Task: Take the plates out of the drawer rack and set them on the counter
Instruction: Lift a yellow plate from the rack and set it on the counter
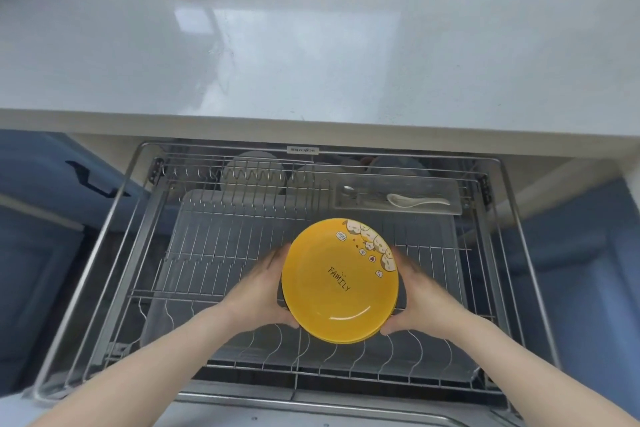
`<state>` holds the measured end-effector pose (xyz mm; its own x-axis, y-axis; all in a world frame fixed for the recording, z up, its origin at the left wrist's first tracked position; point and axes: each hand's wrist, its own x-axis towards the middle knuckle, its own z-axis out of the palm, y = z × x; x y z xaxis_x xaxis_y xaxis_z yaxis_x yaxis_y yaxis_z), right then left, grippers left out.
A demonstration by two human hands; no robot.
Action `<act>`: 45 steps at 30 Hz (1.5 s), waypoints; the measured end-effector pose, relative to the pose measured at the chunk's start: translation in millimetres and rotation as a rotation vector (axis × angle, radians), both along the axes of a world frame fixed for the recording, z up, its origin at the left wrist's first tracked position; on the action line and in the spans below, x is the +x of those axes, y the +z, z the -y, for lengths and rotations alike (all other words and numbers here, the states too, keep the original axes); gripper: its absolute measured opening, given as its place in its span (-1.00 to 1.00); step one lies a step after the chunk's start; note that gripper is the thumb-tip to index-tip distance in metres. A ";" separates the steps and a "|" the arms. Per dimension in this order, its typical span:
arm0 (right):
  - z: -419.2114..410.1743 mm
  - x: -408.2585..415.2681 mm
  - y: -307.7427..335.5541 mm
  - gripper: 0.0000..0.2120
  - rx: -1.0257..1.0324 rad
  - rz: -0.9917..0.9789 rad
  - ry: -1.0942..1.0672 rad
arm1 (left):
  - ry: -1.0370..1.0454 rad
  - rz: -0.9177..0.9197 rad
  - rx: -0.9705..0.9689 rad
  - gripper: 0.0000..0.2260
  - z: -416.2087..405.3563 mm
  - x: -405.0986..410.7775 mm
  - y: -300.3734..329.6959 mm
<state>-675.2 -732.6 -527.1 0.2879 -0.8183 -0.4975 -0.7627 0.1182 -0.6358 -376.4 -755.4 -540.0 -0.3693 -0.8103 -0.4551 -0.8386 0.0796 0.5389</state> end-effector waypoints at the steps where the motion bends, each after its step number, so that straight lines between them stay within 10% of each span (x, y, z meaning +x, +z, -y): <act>1: 0.2 -0.2 0.3 0.19 0.001 0.021 -0.003 | 0.004 -0.008 0.007 0.16 0.2 -0.2 -0.4; 28: -31.4 -49.2 209.4 0.21 -0.198 0.324 -0.188 | -0.130 -0.303 -0.073 0.11 20.9 -37.6 205.6; 45: 213.4 -132.5 236.2 0.02 -0.245 0.169 -0.206 | -0.182 -0.299 -0.081 0.01 286.4 -125.0 235.5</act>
<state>-807.6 -946.0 -290.9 0.1663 -0.9567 -0.2390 -0.6205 0.0869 -0.7794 -501.5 -1041.9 -304.6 -0.6178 -0.7482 -0.2419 -0.6130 0.2656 0.7441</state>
